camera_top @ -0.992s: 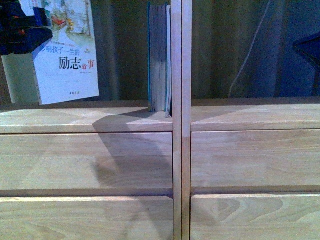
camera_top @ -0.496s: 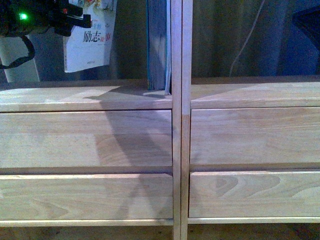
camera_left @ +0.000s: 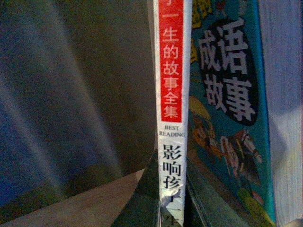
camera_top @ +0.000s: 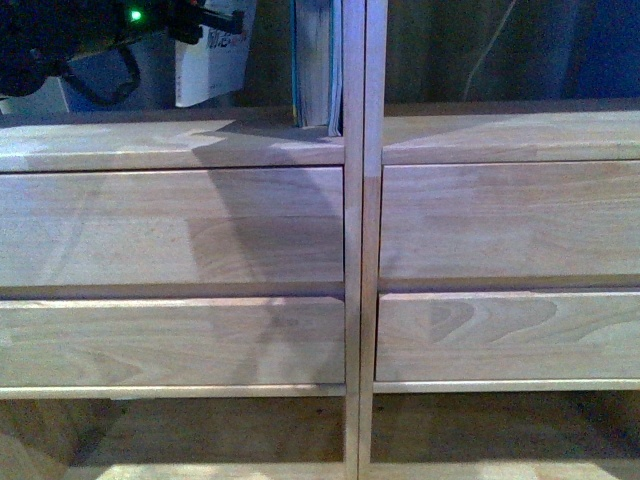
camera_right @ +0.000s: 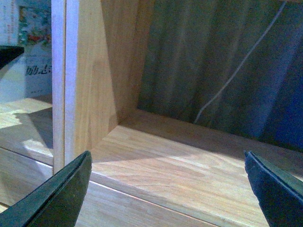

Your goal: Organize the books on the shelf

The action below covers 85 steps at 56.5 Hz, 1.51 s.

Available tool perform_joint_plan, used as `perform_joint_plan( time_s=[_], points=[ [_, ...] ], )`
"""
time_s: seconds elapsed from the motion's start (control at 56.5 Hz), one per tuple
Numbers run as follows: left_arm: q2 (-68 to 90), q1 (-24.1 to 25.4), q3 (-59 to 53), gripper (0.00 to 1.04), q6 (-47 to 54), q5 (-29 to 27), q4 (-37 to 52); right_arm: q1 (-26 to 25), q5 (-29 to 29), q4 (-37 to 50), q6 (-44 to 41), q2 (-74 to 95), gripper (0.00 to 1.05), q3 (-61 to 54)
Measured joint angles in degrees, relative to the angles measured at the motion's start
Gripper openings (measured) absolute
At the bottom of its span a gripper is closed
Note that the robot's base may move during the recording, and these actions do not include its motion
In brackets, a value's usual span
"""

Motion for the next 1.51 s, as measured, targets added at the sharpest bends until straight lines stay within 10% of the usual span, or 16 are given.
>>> perform_joint_plan(
  time_s=[0.124,0.708,1.505],
  points=[
    [2.9,-2.2,3.1,0.07,1.9,-3.5,-1.1,0.0,0.0,0.0,0.0,0.0,0.98,0.0],
    [-4.1,-2.9,-8.2,0.99,0.1,-7.1,1.9,0.0,0.0,0.0,-0.2,0.0,0.98,0.0],
    [-76.1,9.0,-57.6,0.94,-24.9,7.4,-20.3,0.0,0.0,0.0,-0.2,0.0,0.98,0.0]
  ],
)
